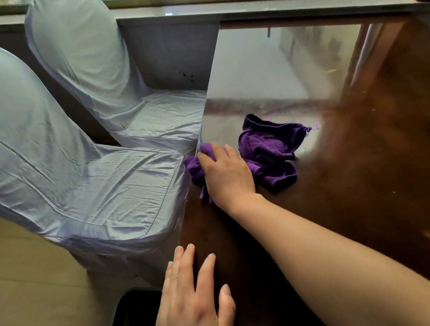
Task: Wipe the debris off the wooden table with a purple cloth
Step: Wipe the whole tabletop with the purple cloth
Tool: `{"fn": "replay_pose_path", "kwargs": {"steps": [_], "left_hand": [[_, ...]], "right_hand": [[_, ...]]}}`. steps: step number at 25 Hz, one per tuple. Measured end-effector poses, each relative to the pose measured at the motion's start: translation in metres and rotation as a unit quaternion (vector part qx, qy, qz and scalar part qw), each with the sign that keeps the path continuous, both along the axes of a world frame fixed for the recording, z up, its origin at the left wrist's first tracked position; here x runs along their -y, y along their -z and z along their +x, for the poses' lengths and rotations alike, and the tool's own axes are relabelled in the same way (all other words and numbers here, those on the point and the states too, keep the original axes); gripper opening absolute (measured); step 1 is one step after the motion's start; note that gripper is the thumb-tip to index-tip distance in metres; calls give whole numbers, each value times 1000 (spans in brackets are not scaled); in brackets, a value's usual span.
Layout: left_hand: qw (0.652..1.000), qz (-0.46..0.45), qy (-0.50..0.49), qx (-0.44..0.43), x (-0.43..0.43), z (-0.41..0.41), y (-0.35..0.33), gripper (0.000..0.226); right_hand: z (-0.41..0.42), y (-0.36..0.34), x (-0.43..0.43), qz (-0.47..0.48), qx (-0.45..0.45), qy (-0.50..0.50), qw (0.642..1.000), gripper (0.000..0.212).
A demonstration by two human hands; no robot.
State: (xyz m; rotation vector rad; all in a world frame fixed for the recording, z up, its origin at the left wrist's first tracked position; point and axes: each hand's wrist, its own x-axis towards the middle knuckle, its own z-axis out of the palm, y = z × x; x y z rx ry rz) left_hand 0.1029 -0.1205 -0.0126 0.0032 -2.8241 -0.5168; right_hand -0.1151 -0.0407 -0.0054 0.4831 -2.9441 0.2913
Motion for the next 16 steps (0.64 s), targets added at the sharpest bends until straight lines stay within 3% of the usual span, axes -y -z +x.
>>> {"fn": "replay_pose_path", "kwargs": {"steps": [6,16], "left_hand": [[999,-22,9,-44,5,-6,7,47],[997,-52,-9,-52,1,-9,9,47]], "right_hand": [[-59,-10,-5,2,2,82,997,43],[-45,-7,-23,-14,25,187,982,55]]}}
